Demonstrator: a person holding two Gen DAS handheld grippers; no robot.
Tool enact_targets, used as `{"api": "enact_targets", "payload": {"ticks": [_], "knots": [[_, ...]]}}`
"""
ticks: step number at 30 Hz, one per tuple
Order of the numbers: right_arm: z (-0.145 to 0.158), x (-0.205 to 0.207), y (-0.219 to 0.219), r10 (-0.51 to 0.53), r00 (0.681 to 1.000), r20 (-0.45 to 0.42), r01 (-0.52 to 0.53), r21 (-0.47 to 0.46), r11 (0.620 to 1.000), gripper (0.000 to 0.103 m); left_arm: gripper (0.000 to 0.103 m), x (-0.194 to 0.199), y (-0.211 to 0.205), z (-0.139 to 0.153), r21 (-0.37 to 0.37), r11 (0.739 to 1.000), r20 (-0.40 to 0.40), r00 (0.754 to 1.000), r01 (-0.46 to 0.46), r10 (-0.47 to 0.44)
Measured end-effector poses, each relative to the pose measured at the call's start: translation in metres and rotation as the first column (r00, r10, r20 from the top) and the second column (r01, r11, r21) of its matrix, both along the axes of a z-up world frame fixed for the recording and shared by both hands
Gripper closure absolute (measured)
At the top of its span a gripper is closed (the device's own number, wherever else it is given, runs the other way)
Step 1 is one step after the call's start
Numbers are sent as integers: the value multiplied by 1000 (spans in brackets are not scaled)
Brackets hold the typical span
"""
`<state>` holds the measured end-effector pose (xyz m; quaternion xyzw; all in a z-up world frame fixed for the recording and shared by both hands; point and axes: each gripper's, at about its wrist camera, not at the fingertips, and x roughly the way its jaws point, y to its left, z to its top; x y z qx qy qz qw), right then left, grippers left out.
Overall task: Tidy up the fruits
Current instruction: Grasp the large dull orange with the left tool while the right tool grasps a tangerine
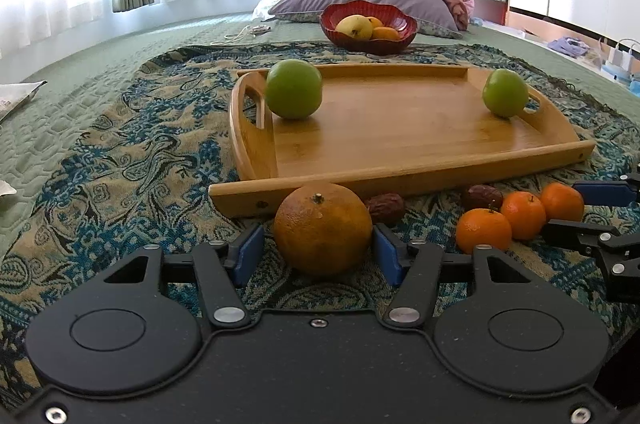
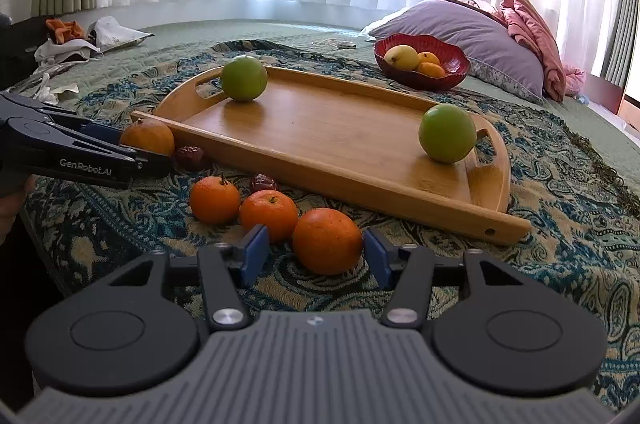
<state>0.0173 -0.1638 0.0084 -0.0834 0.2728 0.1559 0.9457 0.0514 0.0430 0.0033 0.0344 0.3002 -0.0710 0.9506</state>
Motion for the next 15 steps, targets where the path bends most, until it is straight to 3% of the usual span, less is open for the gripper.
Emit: {"api": "enact_targets", "payload": {"ticks": [15], "knots": [[-5, 5, -9, -28, 999, -43, 29, 16, 999, 50, 51, 0, -2, -2, -13, 1000, 15, 1000, -8, 9]]}}
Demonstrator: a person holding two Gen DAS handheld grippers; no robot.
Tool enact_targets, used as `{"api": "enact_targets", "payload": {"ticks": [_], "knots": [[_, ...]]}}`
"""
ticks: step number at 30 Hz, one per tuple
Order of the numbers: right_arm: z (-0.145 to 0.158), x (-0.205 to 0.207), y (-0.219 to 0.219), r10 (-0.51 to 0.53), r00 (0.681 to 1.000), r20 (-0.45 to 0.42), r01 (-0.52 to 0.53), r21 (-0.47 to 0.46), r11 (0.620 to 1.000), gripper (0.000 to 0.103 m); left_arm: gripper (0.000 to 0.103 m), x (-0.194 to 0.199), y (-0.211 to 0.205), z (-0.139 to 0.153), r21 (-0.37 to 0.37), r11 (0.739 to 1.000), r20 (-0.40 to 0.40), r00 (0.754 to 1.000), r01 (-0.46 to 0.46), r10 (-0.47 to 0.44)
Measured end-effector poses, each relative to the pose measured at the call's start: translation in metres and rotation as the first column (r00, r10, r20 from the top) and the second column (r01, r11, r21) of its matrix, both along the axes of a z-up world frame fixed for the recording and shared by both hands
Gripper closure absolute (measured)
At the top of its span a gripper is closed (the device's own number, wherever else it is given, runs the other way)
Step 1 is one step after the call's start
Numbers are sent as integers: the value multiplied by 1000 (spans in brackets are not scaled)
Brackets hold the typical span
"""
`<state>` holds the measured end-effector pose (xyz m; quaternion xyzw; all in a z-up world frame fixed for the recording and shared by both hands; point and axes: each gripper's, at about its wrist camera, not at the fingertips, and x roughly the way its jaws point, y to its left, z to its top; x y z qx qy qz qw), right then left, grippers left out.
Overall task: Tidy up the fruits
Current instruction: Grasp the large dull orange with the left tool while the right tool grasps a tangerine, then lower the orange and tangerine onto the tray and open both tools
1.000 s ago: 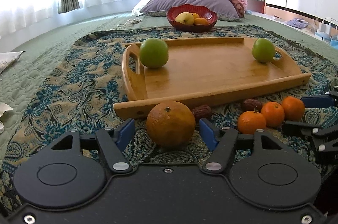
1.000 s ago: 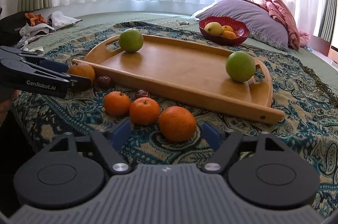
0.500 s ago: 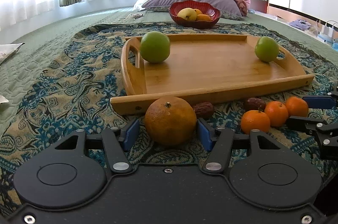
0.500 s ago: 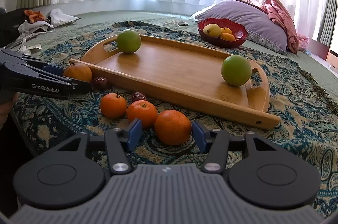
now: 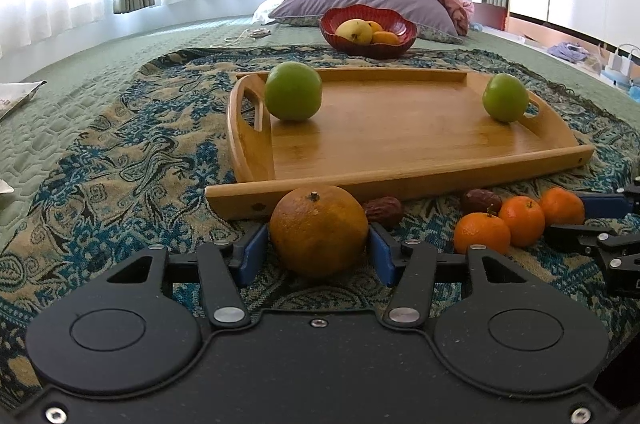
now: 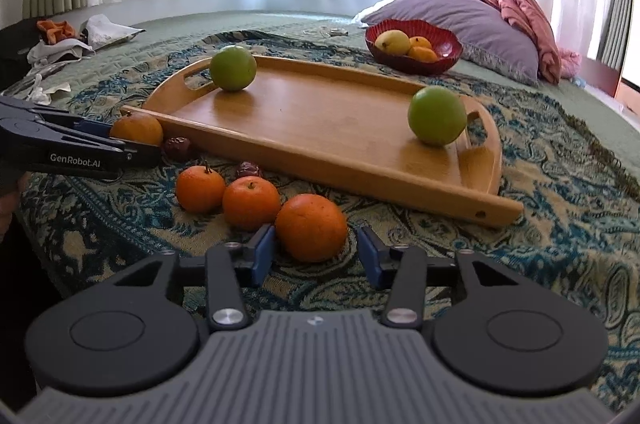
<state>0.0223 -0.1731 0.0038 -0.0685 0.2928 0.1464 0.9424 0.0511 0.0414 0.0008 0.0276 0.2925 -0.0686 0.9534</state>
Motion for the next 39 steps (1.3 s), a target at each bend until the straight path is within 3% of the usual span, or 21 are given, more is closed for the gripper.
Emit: {"api": "enact_targets", "payload": {"ticks": [7, 15, 21, 30, 39], "knots": [[-1, 3, 3, -15, 1000, 2, 15, 22, 1000, 60, 54, -1, -1, 2, -20, 999, 6, 1000, -29, 29], [9, 1, -2, -40, 999, 28, 39, 34, 999, 61, 54, -6, -4, 22, -32, 999, 53, 998, -32, 33], [25, 13, -12, -100, 992, 75, 95, 62, 994, 61, 54, 12, -11, 44, -28, 999, 88, 995, -38, 40], [37, 54, -35, -209, 976, 54, 204, 85, 975, 61, 54, 57, -13, 52, -57, 996, 44, 997, -63, 65], [26, 86, -51, -278, 961, -17, 278, 110, 954, 61, 54, 87, -12, 41, -45, 995, 4, 996, -94, 94]]}}
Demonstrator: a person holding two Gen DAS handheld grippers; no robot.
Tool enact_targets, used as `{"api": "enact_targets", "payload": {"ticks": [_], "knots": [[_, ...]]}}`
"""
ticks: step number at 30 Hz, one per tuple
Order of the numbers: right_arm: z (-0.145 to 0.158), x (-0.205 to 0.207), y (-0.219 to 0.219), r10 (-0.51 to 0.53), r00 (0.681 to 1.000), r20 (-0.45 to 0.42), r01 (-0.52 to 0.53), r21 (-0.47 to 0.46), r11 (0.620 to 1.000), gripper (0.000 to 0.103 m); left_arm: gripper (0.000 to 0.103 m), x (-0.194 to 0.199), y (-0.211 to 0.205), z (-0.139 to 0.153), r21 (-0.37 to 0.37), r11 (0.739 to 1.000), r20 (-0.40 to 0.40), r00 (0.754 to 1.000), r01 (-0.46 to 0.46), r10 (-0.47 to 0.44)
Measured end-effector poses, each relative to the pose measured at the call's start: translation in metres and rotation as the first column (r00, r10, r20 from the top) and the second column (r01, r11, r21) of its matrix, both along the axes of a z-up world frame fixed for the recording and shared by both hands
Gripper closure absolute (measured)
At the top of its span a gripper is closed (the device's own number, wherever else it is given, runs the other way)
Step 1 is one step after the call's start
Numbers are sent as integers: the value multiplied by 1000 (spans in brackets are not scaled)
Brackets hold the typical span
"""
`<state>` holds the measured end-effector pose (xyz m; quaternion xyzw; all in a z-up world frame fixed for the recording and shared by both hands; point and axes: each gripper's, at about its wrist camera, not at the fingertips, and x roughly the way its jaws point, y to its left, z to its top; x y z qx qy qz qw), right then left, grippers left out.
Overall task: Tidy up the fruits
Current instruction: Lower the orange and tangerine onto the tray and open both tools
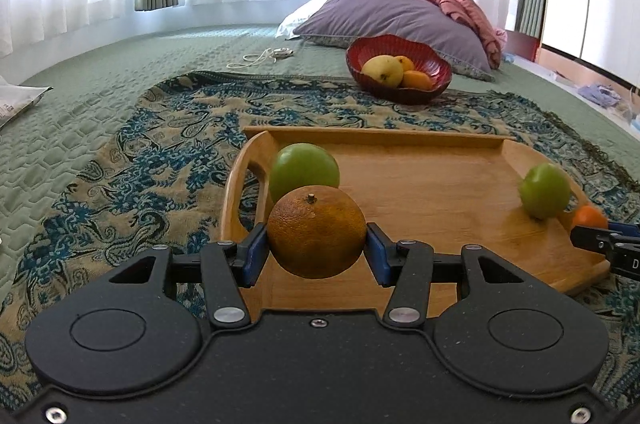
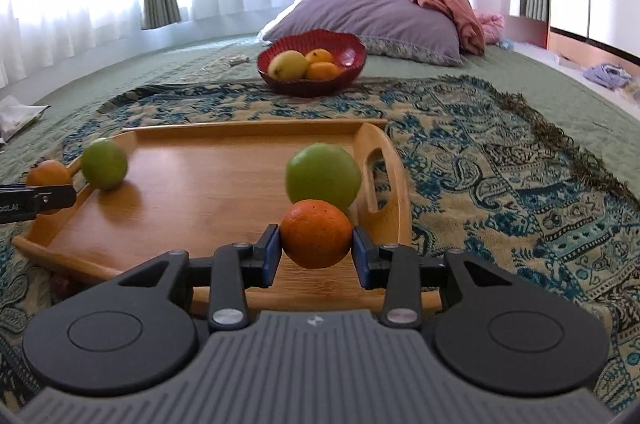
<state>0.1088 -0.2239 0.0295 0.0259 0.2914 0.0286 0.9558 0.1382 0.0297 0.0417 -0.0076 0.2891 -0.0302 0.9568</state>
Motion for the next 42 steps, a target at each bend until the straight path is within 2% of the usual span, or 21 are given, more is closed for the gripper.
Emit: {"api": "enact_targets", "payload": {"ticks": [11, 42], "knots": [[-9, 13, 0, -7, 1000, -29, 7, -19, 1000, 61, 54, 22, 1, -14, 11, 1000, -41, 999, -20, 20], [-14, 17, 2, 12, 999, -39, -14, -52, 999, 61, 54, 29, -8, -26, 47, 999, -57, 998, -9, 12]]}}
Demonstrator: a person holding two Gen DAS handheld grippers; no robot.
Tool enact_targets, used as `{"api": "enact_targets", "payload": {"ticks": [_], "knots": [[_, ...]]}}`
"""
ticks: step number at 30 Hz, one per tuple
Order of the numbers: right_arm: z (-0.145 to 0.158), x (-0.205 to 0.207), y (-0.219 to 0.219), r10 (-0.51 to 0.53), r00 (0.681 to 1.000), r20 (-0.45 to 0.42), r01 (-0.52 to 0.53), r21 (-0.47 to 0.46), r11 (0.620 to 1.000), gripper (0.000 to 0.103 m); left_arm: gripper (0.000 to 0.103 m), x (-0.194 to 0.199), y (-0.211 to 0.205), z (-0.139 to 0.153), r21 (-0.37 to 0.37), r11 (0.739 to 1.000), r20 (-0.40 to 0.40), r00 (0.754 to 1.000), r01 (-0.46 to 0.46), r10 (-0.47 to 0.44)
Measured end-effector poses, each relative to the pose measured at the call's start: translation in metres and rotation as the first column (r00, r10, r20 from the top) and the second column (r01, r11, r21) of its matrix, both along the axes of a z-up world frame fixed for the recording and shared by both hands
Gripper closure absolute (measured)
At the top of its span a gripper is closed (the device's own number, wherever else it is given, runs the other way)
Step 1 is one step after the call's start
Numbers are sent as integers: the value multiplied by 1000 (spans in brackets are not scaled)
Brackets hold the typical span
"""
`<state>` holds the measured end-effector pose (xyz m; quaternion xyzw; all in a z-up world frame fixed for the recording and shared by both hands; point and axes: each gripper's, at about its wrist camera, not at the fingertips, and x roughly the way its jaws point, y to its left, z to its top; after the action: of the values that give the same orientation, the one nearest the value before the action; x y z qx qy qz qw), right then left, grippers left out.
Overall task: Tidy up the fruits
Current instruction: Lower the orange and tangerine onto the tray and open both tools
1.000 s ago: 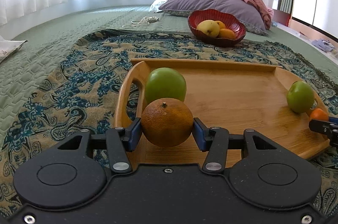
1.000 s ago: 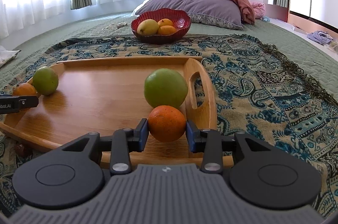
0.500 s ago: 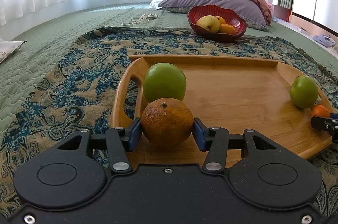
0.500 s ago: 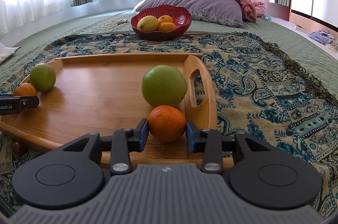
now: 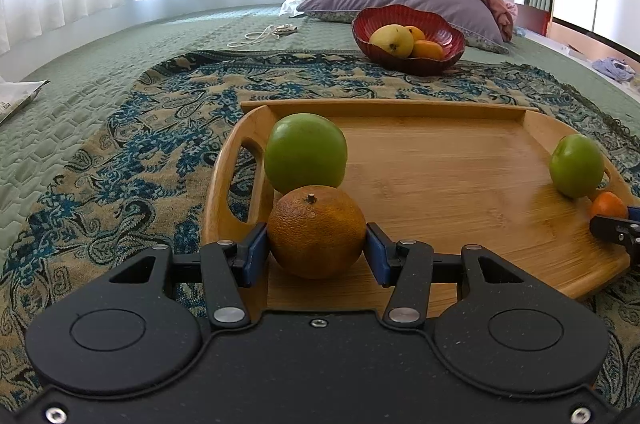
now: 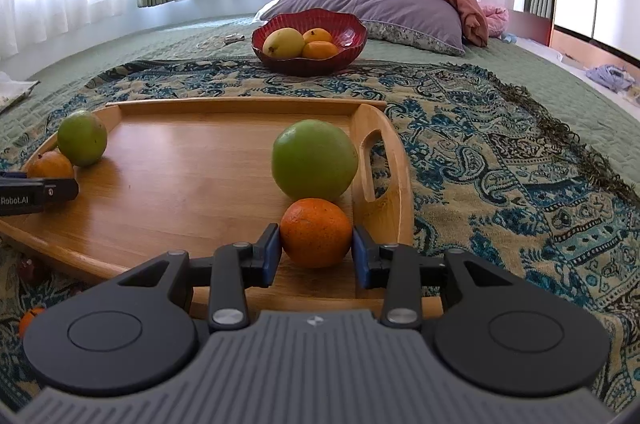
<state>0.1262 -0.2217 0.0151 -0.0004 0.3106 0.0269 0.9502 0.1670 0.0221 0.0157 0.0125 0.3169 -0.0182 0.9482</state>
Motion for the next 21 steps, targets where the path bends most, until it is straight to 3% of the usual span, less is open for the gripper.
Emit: {"api": "enact_targets", "payload": {"ticks": [11, 13, 18, 21], "knots": [[-1, -2, 2, 4, 1000, 2, -4, -16, 1000, 60, 54, 0, 0, 0, 2, 1000, -2, 1000, 0, 0], [-1, -2, 2, 2, 1000, 0, -2, -14, 1000, 48, 53, 0, 0, 0, 1, 1000, -5, 1000, 0, 0], [-2, -8, 0, 9, 1000, 2, -9, 3, 1000, 38, 30, -5, 1, 3, 10, 1000, 9, 1000, 19, -19], [-1, -12, 2, 15, 1000, 3, -15, 1, 1000, 36, 27, -11, -1, 7, 38, 999, 22, 999, 23, -24]]}}
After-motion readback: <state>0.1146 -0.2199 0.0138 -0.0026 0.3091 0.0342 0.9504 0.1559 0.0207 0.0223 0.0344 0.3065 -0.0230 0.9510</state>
